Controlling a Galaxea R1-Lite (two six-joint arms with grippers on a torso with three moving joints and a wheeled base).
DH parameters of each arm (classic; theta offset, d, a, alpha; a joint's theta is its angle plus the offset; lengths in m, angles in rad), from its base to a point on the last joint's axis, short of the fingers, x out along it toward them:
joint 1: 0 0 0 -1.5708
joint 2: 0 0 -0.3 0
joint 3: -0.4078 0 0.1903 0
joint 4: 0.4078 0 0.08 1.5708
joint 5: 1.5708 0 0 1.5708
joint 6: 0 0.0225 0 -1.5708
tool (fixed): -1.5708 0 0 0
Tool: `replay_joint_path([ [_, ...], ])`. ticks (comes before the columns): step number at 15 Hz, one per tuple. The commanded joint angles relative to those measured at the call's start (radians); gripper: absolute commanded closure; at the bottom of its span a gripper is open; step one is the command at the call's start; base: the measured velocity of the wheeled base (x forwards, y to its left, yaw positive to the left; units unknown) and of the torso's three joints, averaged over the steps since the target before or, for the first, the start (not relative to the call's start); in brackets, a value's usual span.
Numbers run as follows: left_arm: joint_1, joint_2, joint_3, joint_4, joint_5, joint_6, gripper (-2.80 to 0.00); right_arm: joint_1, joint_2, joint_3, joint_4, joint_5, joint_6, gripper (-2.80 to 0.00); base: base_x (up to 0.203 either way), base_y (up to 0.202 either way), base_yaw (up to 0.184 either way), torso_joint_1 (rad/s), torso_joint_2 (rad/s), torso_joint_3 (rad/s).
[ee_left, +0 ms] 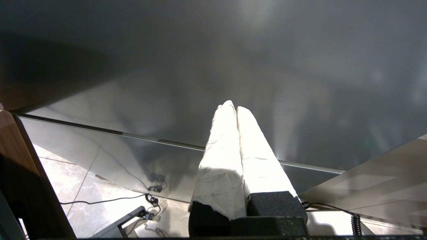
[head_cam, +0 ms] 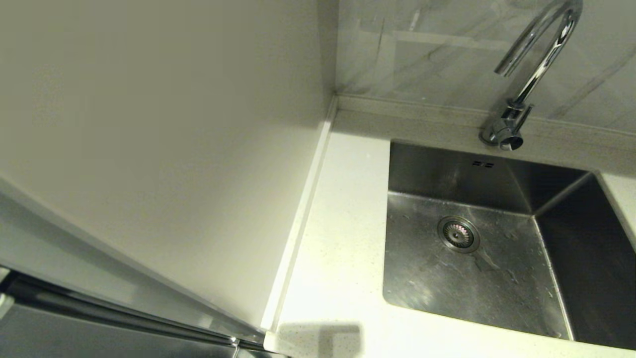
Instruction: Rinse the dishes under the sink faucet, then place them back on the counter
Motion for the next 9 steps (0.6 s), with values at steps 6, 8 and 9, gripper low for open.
replay_joint_path([
  [6, 0.000, 0.000, 0.003, 0.000, 0.000, -0.001, 0.00, 0.000, 0.001, 0.227, -0.264, 0.055, 0.039, 0.00, 0.000, 0.000, 0.000, 0.000, 0.00, 0.000],
  [8, 0.000, 0.000, 0.003, 0.000, 0.000, -0.001, 0.00, 0.000, 0.001, 0.246, -0.311, 0.053, 0.073, 0.00, 0.000, 0.000, 0.000, 0.000, 0.00, 0.000],
  [9, 0.000, 0.000, 0.003, 0.000, 0.000, -0.001, 0.00, 0.000, 0.001, 0.247, -0.311, 0.051, 0.099, 0.00, 0.000, 0.000, 0.000, 0.000, 0.00, 0.000],
])
